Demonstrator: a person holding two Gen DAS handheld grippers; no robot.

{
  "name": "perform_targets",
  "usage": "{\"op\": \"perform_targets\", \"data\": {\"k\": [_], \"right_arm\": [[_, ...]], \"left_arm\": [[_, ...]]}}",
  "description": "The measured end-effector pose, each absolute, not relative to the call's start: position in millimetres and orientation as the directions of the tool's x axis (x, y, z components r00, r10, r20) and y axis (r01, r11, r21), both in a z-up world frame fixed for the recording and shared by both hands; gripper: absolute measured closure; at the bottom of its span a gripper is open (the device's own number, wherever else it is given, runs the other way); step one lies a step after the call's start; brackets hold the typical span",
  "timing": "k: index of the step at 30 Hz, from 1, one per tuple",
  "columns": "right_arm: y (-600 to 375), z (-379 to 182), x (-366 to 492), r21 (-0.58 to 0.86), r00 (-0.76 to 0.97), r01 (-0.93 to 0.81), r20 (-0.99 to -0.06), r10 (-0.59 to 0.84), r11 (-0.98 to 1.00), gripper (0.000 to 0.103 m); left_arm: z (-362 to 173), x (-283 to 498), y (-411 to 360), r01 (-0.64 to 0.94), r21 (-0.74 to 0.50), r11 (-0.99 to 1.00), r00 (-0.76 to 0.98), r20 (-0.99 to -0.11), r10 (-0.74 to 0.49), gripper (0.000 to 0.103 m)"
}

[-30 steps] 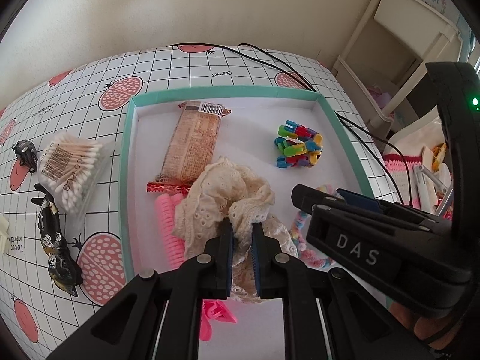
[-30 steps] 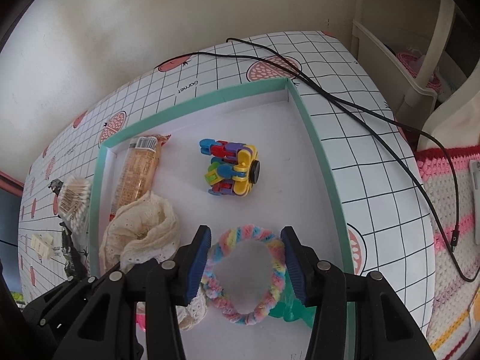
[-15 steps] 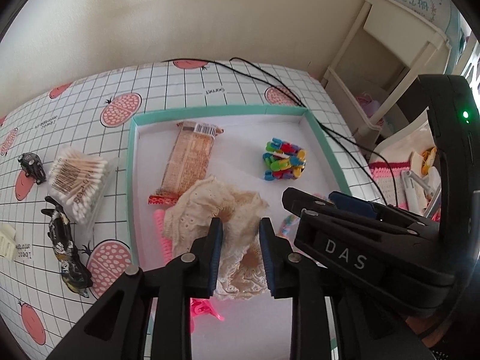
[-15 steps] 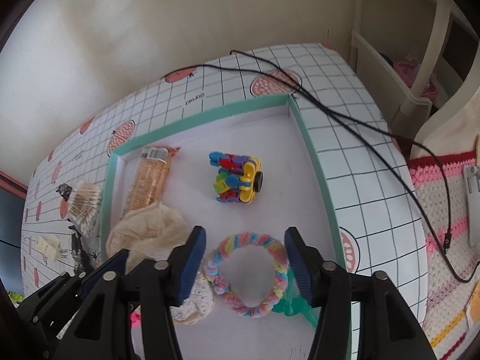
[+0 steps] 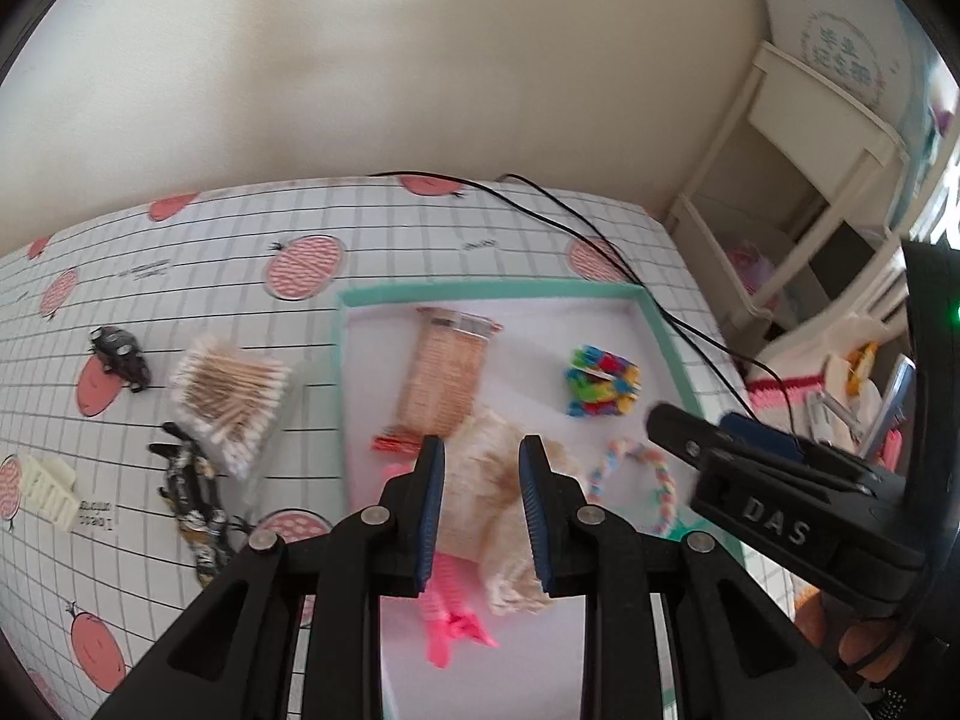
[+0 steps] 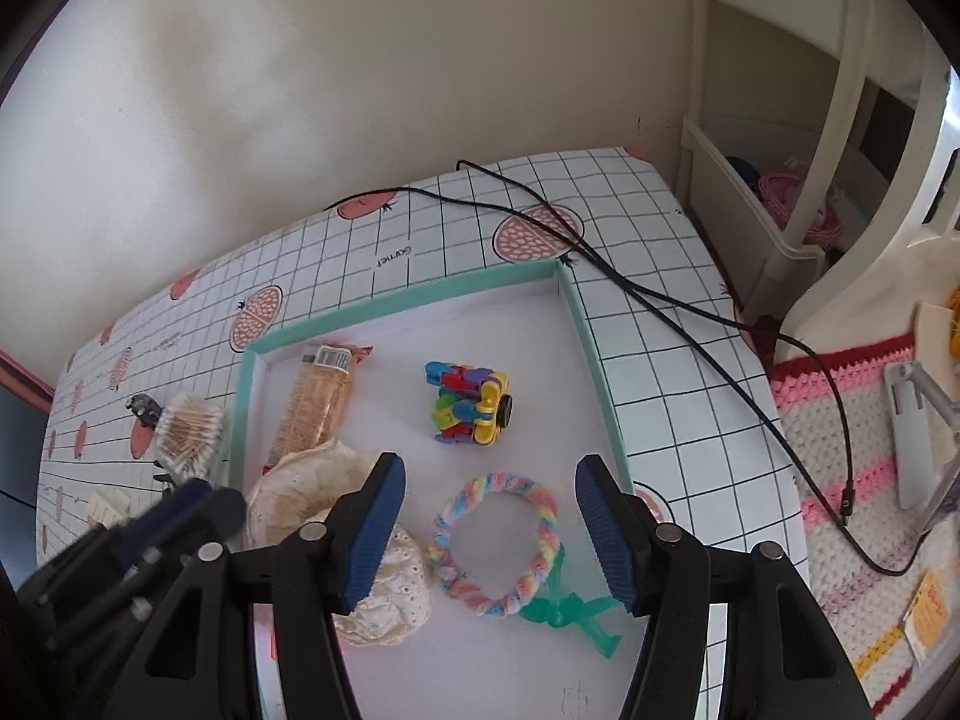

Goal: Organize objects
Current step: 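Open the left tool releasing the lace scrunchie while the right tool releases the hair tie in the tray, then withdraw both tools from the tray toward the claw clip and cotton swab bag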

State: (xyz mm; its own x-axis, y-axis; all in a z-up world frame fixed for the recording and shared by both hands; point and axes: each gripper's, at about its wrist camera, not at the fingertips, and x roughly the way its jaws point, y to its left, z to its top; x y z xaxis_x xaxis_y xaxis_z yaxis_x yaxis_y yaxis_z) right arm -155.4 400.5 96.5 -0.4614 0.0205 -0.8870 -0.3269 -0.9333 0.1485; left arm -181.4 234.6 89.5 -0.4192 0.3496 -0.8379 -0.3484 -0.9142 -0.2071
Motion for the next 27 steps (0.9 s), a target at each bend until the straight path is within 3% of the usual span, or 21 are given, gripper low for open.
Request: {"op": "perform_targets", "data": {"k": [3,5,9,16,20,23,27], "right_arm": [[398,95,-156,0.135,-0.459,-0.32,-0.888,0.029,-0.938,0.04],[395,95,-156,0.136,-0.465,-0.31,-0.885,0.025,-0.941,0.033],[384,92,-160,0.137,-0.468,-0.272,-0.884,0.007,-0.953,0.029],[370,90,-161,0.129,-0.477,-0.246,-0.879,0.004,-0.961,0.011],[366,92,-163,0.127,-0.499,-0.233,-0.867,0.006,-0.964,0.0],[362,94,-164,0.107,-0.514,-0.227,-0.858,0.025,-0.968,0.0],[362,91,-165,0.119,-0.51,-0.241,-0.86,0.021,-0.963,0.0]], "left_arm": [[87,-187,225,-0.312,-0.196,-0.93,-0.44,-0.838,0.324,0.074],[84,-192,218,-0.289,-0.199,-0.936,-0.439,-0.842,0.314,0.063],[83,-197,204,-0.259,-0.181,-0.949,-0.457,-0.843,0.285,0.056],[87,-197,169,-0.199,-0.18,-0.963,-0.477,-0.841,0.256,0.03],[96,-197,152,-0.173,-0.15,-0.973,-0.534,-0.816,0.221,0.008],[102,-201,137,-0.138,-0.172,-0.975,-0.564,-0.796,0.22,0.0],[104,-206,120,-0.109,-0.202,-0.973,-0.573,-0.788,0.228,0.0]]}}
